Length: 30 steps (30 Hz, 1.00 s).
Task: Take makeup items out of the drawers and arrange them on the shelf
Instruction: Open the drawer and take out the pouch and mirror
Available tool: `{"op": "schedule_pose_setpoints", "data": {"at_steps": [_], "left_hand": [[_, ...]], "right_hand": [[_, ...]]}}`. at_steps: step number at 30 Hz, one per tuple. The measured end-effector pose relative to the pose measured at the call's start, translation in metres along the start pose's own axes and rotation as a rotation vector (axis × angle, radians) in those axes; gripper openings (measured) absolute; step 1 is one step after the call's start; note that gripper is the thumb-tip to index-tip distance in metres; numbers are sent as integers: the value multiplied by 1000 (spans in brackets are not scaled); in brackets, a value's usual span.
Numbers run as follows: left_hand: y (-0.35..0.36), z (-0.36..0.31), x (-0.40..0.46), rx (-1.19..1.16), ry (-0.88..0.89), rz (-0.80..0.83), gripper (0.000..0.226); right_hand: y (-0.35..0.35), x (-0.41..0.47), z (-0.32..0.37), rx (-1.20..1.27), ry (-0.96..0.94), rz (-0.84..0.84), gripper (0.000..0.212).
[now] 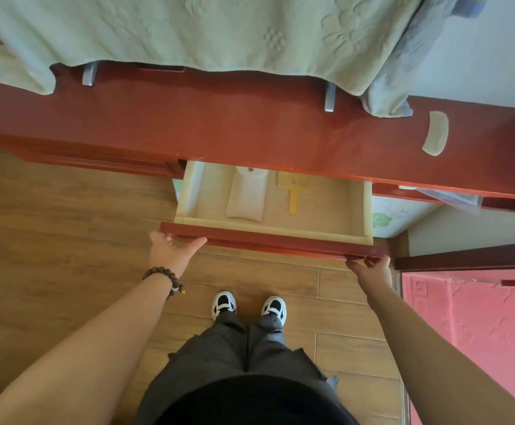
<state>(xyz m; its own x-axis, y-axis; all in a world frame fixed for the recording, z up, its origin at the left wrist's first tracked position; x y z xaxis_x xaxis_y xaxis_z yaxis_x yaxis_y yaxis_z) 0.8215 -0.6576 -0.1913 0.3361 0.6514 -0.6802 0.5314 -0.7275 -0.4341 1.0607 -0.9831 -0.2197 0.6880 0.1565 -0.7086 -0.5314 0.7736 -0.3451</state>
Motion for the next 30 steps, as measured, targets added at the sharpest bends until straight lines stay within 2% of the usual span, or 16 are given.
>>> {"op": "schedule_pose_setpoints", "data": {"at_steps": [11, 15, 18, 21, 23, 25, 27, 30], "left_hand": [[-10, 47, -36, 73, -65, 40, 89], [-14, 46, -41, 68, -60, 89, 93], [-16, 32, -52, 82, 56, 23, 98], [-19, 3, -64, 219, 318, -102, 86], [-16, -24, -65, 313, 494, -104, 72], [-2, -47, -55, 403, 576, -13, 64], [17, -64, -36, 470, 559, 101, 68], [53, -79, -6, 550, 430, 191, 80]], "right_hand": [[-3, -35, -54, 34, 42, 19, 48], [-5, -44, -57, 65, 4, 134, 61], [-13, -56, -49, 18, -46, 178, 82], [-18, -78, -17, -146, -126, 101, 97], [-15, -87, 12, -262, -230, 20, 88], [-3, -88, 46, -361, -372, -58, 72], [20, -79, 76, -417, -442, -63, 59], [67, -48, 107, -487, -375, 49, 51]]}}
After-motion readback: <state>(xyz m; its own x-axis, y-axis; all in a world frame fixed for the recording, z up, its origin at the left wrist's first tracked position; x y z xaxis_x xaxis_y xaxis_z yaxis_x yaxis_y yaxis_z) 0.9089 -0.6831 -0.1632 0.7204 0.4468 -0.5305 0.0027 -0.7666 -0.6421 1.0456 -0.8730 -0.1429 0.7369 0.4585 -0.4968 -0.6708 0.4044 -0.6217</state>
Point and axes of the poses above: each hand's wrist, its own x-axis towards the middle knuckle, its own y-axis out of the palm, z = x × y, the point moved 2 cm from there along x, towards the middle knuckle, and after that the axes turned 15 degrees about z, right-handed, at the moved point
